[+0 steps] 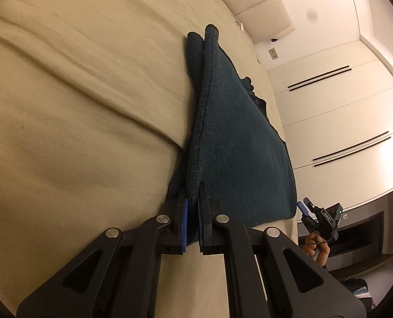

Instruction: Fold small clothes

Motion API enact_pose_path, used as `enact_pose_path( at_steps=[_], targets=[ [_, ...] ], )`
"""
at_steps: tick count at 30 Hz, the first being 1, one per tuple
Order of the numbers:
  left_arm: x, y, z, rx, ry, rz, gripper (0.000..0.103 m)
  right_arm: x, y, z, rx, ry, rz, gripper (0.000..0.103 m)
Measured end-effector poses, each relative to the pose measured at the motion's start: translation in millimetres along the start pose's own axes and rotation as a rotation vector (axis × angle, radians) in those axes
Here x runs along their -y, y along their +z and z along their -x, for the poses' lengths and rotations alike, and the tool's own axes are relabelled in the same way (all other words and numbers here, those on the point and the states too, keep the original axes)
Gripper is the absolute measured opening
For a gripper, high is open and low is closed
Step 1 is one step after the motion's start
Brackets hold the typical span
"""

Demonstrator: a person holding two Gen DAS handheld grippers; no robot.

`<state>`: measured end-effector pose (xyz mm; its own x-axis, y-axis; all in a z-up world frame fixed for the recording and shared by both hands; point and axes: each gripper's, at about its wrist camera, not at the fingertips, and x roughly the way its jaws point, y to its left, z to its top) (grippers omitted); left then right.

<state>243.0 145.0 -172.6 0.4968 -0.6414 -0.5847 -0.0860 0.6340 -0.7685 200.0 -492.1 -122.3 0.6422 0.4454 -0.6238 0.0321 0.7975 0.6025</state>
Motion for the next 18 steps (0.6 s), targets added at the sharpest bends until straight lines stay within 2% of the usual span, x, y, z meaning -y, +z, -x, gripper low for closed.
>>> enact_pose_path(
  at_steps=[1, 3, 6, 8, 9, 10, 13, 18],
  targets=[
    [0, 0, 0, -0.001, -0.002, 0.001, 0.005, -1, 0, 1, -0.001, 0.013, 0.005, 0.051],
    [0, 0, 0, -0.003, -0.004, 0.003, 0.005, -5, -3, -2, -0.026, 0.035, 0.045, 0.061],
    [1, 0, -1, -0.003, 0.002, 0.002, 0.005, -13, -10, -15, -0.087, 0.004, 0.116, 0.061],
    [0, -1, 0, -0.004, 0.006, -0.001, 0.005, -13, -16, -28, -0.138, -0.042, 0.137, 0.051],
    [0, -1, 0, -0.005, 0.006, 0.000, 0.005, -12, -19, -36, -0.173, -0.058, 0.146, 0.034],
    [0, -1, 1, -0.005, 0.007, 0.000, 0.005, -12, -22, -40, -0.184, -0.080, 0.164, 0.028],
    [1, -1, 1, -0.008, 0.013, -0.001, 0.005, -9, -24, -37, -0.172, -0.105, 0.155, 0.018],
    [3, -3, 3, -0.007, 0.023, -0.013, 0.005, 11, -25, -38, -0.168, -0.073, 0.039, 0.017]
  ],
)
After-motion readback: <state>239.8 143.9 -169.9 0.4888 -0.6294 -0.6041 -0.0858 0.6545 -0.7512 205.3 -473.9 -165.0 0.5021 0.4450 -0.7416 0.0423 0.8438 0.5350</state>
